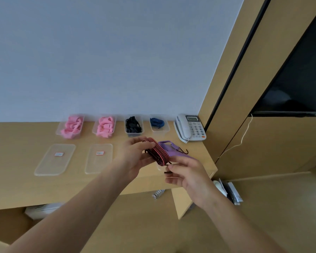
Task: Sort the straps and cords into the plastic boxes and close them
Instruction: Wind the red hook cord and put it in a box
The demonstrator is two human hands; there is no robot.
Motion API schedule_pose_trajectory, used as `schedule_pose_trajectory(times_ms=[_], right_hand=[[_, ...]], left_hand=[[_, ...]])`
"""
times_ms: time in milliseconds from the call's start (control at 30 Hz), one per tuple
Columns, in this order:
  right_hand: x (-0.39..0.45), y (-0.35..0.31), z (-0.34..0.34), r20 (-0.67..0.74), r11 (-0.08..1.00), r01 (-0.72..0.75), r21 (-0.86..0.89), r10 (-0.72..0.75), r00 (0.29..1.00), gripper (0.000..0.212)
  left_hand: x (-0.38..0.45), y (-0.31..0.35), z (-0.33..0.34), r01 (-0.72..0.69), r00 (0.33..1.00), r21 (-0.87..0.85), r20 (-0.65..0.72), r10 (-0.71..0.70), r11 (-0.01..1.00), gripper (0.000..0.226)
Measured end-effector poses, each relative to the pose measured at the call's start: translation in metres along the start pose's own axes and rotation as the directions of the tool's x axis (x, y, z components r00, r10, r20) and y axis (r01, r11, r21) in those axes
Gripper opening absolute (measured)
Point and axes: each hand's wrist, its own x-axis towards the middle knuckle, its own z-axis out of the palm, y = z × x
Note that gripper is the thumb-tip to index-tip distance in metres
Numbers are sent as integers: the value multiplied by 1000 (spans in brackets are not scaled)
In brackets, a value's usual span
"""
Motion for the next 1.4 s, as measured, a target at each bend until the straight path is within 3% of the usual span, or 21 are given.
schedule_pose_trajectory(times_ms=[167, 233, 367, 500, 567, 633, 733, 800, 867, 1000, 1167, 1267, 1333, 1400], right_hand=[[48, 0, -8, -38, 995, -99, 31, 100, 994, 15], [75, -1, -12, -58, 994, -96, -45, 94, 994, 11], [128, -8, -28, -78, 923, 16, -385, -50, 996, 24], [177, -19, -56, 36, 818, 199, -540, -214, 976, 38], [199, -18, -70, 105, 693, 305, -653, -316, 943, 35], [220, -15, -82, 181, 541, 389, -746, -398, 899, 50], [248, -11, -93, 385, 261, 511, -819, -410, 827, 64], [266, -11, -98, 464, 87, 547, -833, -430, 775, 67], [283, -12, -98, 482, -20, 538, -843, -470, 739, 70], [315, -12, -91, 511, -40, 557, -829, -457, 728, 68], [355, -10, -83, 404, 99, 452, -886, -311, 860, 64], [381, -11, -82, 300, 110, 338, -935, -265, 916, 55], [399, -12, -78, 251, 67, 273, -960, -230, 940, 49], [415, -9, -70, 215, 7, 221, -975, -191, 958, 46]], left_hand=[[44, -17, 8, -180, 975, 209, -90, 202, 961, 39], [62, -23, 15, -208, 959, 338, -115, 260, 918, 42], [104, -29, 39, -152, 951, 498, -161, 264, 854, 43], [159, -34, 62, -82, 957, 422, -218, 190, 903, 41], [181, -35, 73, -3, 956, 324, -277, 98, 946, 39], [201, -36, 80, 89, 943, 207, -331, -16, 974, 37], [223, -36, 87, 196, 931, 118, -333, -147, 974, 39], [235, -35, 88, 234, 909, 72, -371, -191, 970, 42], [247, -30, 87, 266, 895, 47, -382, -228, 963, 43], [275, -23, 75, 282, 888, 76, -397, -231, 956, 36], [309, -15, 50, 359, 893, 204, -359, -271, 911, 24], [329, -18, 36, 297, 915, 511, -393, -88, 807, 23], [341, -20, 29, 213, 950, 785, -305, 64, 582, 34], [352, -23, 23, 140, 975, 922, -191, 110, 360, 45]])
